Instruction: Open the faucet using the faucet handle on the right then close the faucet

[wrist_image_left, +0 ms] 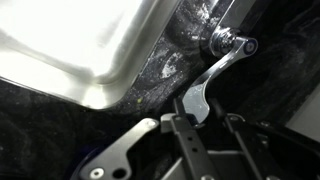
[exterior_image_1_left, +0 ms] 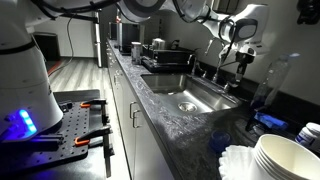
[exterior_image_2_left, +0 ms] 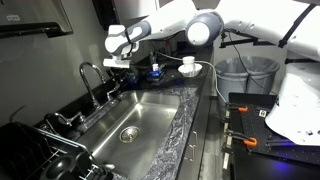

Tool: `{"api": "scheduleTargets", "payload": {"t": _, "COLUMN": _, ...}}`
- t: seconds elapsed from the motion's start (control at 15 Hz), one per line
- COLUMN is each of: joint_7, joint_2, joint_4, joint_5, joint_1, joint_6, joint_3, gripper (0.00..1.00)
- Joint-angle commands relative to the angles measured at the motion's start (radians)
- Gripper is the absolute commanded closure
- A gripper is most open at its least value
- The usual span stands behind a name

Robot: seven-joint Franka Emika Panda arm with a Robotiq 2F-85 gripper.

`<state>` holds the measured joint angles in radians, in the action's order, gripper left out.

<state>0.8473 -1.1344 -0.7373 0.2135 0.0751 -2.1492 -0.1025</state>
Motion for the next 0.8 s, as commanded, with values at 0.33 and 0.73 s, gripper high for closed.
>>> {"api": "scheduleTargets", "payload": {"t": 0.33, "joint_7": 0.087, "joint_2": 0.083, "joint_4": -0.059, "joint_5": 0.001, "joint_1": -0.017, "joint_6": 0.155, "joint_3": 0.008, "gripper": 0.93}}
{"api": "scheduleTargets", "payload": {"t": 0.73, "joint_7": 0.099, "joint_2": 0.086, "joint_4": -0.062, "joint_5": -0.001, "joint_1": -0.02, "joint_6": 0.156, "joint_3": 0.008, "gripper": 0.93}}
